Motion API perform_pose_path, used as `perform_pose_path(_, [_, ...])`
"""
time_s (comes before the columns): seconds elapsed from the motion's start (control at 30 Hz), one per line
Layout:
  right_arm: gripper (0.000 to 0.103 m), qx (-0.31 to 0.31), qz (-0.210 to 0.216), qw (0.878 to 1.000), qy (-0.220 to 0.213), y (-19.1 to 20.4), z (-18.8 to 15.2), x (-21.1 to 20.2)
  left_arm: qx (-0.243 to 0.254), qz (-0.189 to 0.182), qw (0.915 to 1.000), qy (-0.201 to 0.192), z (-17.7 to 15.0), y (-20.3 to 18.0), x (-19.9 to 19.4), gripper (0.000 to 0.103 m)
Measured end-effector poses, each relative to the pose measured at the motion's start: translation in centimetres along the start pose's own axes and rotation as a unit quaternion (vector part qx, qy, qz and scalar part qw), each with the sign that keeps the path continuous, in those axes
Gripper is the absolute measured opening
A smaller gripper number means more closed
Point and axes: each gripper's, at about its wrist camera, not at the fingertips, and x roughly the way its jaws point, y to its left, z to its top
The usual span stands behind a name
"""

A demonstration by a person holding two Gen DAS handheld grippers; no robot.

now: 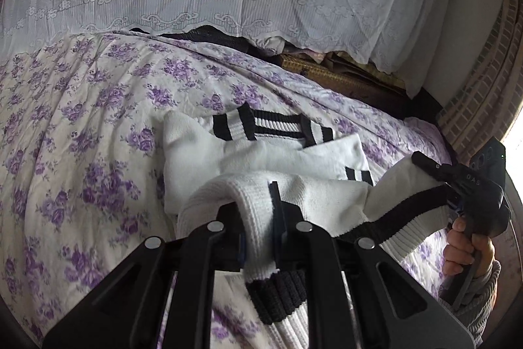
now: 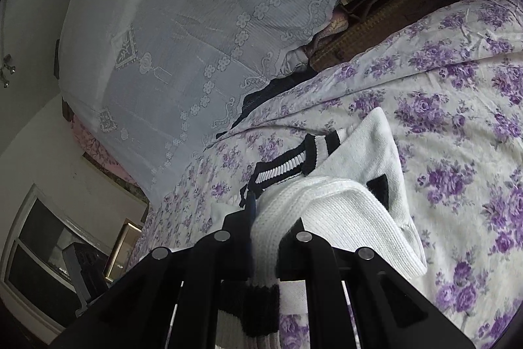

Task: Fold small clothes
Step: 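Lift the hem with both grippers and fold it up toward the collar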

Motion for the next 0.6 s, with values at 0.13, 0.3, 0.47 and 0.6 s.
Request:
perform_pose_path(0.13, [0.010, 0.000, -0.006, 1.000, 0.002, -0.3, 1.4, 2.3, -0.009, 0.009, 0.9999, 0.003, 1.1, 0.9, 1.8, 0.010])
perform_pose_path(0.3, [0.010, 0.011, -0.016, 1.000, 0.017, -1.8, 2.7, 5.5, -0.016, 0.023, 0.9995, 0.013, 2.6, 2.1, 4.5, 0.010])
perform_pose_path(0.47, [0.010, 0.019, -0.024, 0.999, 0.023, -3.5, 3.4, 7.8, -0.020, 0.031, 0.9989, 0.027, 3.6, 3.2, 7.9, 0.011])
perform_pose_path(0.6, [0.010, 0.034, -0.048, 0.998, 0.037, -5.9, 3.1, 9.6, -0.035, 0.035, 0.9976, 0.048, 3.4, 4.7, 11.3, 0.011])
